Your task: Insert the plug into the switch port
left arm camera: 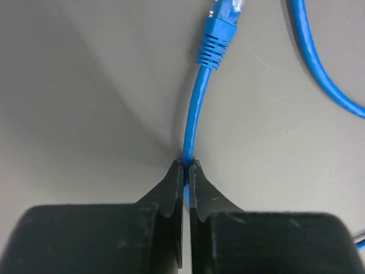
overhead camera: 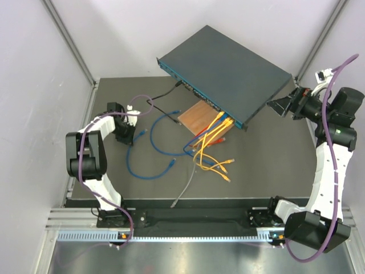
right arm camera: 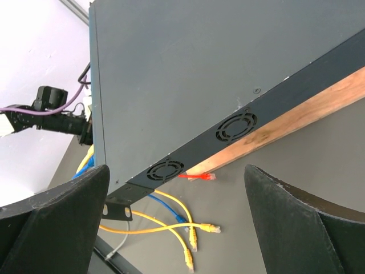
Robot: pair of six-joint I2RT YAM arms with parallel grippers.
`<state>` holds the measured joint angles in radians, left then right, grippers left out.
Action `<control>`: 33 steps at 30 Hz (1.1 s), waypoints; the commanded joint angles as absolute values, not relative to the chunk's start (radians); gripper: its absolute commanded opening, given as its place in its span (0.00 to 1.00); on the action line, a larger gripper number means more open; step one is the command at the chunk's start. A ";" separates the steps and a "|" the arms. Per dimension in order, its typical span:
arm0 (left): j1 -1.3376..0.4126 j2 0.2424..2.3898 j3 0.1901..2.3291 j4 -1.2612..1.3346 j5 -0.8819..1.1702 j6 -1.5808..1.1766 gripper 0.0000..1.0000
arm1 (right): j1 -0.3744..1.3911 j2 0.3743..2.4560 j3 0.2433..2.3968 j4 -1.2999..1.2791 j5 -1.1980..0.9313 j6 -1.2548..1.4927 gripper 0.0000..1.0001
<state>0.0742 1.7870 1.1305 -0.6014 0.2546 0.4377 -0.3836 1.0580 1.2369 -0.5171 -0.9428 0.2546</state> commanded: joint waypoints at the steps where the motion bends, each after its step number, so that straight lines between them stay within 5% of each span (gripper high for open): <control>1: 0.103 1.732 1.126 -0.616 0.296 0.385 0.00 | -0.396 1.045 1.229 -0.460 -0.963 0.265 1.00; 17: 0.091 1.258 1.425 -1.074 0.730 0.279 0.00 | -0.393 0.966 1.131 -0.334 -1.028 0.341 0.96; 24: -0.339 1.196 1.539 -0.954 0.543 0.002 0.00 | -0.377 0.960 1.089 -0.328 -0.993 0.374 0.93; 28: -0.404 1.216 1.571 -0.852 0.543 -0.176 0.00 | -0.371 0.943 1.086 -0.302 -0.979 0.402 0.90; 33: -0.679 1.273 1.595 -0.743 0.471 -0.287 0.00 | -0.318 0.905 1.042 -0.062 -1.041 0.569 0.71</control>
<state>-0.5552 1.2415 1.5509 -0.8688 0.5049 -0.1608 -0.3561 0.9493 1.0531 -0.2813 -0.9958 0.4530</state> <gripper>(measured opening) 0.031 0.732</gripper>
